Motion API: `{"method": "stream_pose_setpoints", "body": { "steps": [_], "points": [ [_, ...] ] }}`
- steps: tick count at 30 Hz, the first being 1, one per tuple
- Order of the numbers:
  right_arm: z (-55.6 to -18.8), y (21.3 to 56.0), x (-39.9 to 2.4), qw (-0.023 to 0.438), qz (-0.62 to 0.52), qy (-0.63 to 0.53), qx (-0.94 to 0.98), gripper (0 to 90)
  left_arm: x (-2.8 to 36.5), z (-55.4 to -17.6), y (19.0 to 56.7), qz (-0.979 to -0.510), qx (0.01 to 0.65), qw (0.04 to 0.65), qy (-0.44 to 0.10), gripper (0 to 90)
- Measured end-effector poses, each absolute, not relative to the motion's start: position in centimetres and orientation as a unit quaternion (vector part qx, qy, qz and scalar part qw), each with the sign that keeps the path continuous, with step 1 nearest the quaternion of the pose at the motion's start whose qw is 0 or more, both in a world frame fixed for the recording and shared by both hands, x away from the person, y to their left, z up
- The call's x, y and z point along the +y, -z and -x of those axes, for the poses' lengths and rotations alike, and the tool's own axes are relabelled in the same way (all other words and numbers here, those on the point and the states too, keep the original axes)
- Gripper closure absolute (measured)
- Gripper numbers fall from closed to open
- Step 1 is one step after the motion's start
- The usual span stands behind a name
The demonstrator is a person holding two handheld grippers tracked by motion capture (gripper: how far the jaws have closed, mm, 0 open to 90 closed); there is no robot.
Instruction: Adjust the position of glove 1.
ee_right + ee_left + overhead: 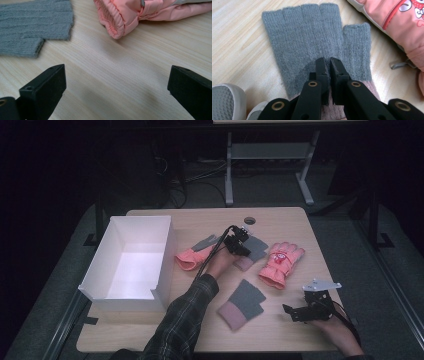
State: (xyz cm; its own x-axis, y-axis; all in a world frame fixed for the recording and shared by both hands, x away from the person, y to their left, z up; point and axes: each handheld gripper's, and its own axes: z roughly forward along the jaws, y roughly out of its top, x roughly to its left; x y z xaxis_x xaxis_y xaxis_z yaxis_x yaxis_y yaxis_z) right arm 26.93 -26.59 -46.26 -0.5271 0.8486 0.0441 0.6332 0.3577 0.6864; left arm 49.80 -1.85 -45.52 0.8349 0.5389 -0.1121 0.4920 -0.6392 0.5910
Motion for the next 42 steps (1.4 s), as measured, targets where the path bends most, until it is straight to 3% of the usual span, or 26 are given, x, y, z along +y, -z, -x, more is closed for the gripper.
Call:
{"method": "stream_pose_setpoints", "body": {
  "steps": [13,42],
  "points": [
    [-27.0,46.3,-26.8,0.165,-0.458,-0.334,0.807,1.7,-0.1,-48.3,42.6,-0.888,0.299,0.349,-0.011,86.4],
    [-27.0,46.6,-26.7,0.162,-0.463,-0.329,0.807,1.7,6.9,-38.2,39.3,-0.882,0.276,0.382,0.022,86.4]
  ]
}}
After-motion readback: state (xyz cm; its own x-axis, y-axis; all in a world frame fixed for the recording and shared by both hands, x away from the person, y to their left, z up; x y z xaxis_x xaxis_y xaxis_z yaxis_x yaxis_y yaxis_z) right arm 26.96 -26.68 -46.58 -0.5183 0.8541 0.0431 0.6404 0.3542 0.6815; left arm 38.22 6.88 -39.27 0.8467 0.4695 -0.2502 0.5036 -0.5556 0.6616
